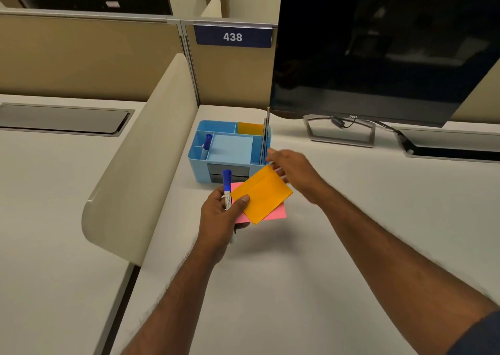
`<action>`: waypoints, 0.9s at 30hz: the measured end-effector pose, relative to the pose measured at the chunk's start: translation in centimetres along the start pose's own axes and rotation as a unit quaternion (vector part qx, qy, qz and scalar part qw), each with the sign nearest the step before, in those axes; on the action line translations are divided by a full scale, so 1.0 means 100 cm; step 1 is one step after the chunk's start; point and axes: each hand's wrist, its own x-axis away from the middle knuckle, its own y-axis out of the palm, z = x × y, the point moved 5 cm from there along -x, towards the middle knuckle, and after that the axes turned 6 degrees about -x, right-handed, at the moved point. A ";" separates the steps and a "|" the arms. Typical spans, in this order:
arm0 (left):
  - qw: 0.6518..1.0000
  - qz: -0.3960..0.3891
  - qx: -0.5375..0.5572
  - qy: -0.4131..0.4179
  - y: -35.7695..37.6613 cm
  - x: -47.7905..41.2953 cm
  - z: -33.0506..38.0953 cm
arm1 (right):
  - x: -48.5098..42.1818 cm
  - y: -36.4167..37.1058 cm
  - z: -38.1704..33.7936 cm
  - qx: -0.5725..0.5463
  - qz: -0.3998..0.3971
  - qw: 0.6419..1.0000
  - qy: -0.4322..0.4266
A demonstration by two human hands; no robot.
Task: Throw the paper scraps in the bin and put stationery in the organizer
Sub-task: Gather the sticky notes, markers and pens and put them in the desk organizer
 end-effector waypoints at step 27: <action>0.998 0.035 0.042 -0.015 -0.004 -0.019 0.024 | 0.001 -0.001 -0.016 -0.064 -0.015 0.998 -0.005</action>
